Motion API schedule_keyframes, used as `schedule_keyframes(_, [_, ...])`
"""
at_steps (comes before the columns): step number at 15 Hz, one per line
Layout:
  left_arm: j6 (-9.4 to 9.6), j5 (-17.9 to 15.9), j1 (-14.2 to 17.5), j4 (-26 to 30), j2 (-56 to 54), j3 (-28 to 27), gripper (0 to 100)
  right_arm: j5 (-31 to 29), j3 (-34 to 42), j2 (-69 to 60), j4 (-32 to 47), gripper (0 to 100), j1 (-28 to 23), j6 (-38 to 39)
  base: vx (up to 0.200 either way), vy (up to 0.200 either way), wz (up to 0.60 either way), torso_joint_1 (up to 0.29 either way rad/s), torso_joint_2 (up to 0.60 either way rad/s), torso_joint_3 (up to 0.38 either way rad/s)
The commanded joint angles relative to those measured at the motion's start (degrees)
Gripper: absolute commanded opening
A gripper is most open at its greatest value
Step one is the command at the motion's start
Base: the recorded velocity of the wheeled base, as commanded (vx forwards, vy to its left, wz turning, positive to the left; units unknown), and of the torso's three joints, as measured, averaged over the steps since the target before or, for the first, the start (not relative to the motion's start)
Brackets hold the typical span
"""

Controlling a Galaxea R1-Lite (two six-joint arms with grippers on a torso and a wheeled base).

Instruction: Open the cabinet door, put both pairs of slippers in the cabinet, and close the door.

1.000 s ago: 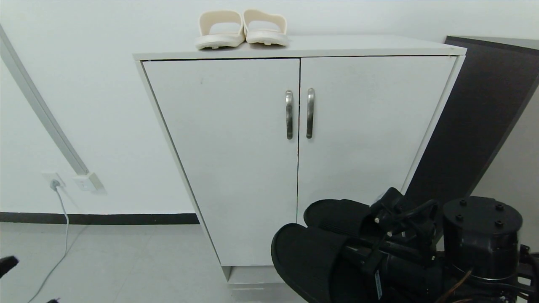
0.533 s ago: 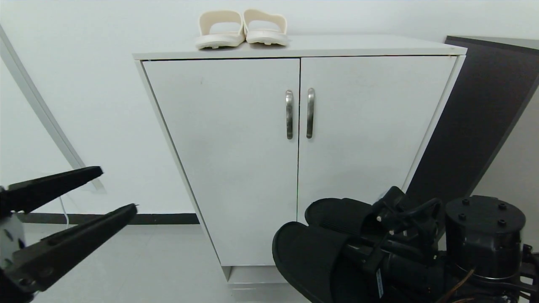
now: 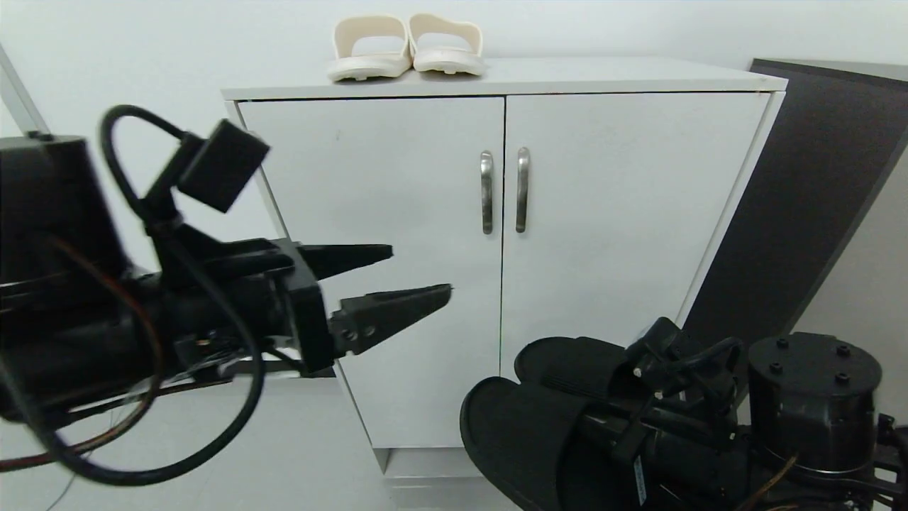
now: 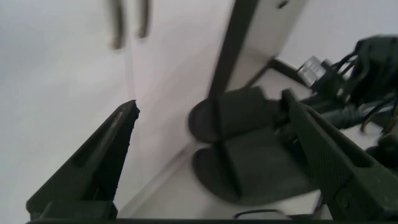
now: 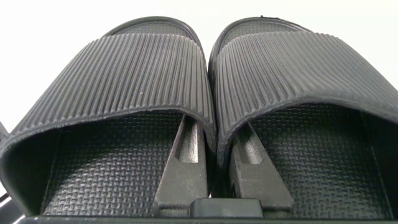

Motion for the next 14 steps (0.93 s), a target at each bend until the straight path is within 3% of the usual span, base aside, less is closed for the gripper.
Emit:
schedule_keyframes(1, [-3.11, 0.01, -3.97, -1.68, 8.45, -5.53, 100, -0.02, 0.02, 0.60, -0.03, 0, 0.01, 0.07, 0.000, 0.000, 0.00, 0.000, 0.00, 0.000])
schedule_keyframes(4, [-7.42, -0.26, -7.57, -1.33, 11.61, -12.03, 100, -0.02, 0.02, 0.52, -0.03, 0, -0.07, -0.02, 0.000, 0.000, 0.00, 0.000, 0.00, 0.000])
schedule_keyframes(7, [-9.44, -1.05, -10.29, -1.42, 16.80, -18.01, 100, -0.02, 0.02, 0.60, -0.03, 0, -0.07, -0.02, 0.000, 0.000, 0.00, 0.000, 0.00, 0.000])
schedule_keyframes(8, [-11.81, -1.49, -10.38, -1.42, 18.11, -20.21, 100, -0.02, 0.10, 0.60, -0.03, 0, -0.16, -0.02, 0.000, 0.000, 0.00, 0.000, 0.00, 0.000])
schedule_keyframes(9, [-16.47, -3.07, -10.38, -1.42, 19.78, -23.90, 100, -0.02, 0.28, 0.52, -0.03, 0, -0.07, -0.02, 0.000, 0.000, 0.00, 0.000, 0.00, 0.000])
schedule_keyframes(10, [-18.49, -4.91, -10.21, -1.33, 21.10, -26.71, 100, -0.02, 0.28, 0.52, -0.03, 0, -0.07, -0.02, 0.000, 0.000, 0.00, 0.000, 0.00, 0.000])
schedule_keyframes(12, [-19.02, -4.91, -10.03, -0.54, 23.74, -30.66, 100, 0.07, 0.28, 0.52, -0.03, 0, -0.07, -0.11, 0.000, 0.000, 0.00, 0.000, 0.00, 0.000])
schedule_keyframes(14, [-17.26, -3.16, -9.68, 2.62, 26.20, -34.09, 100, 0.07, 0.28, 0.52, -0.03, 0, -0.07, -0.11, 0.000, 0.000, 0.00, 0.000, 0.00, 0.000])
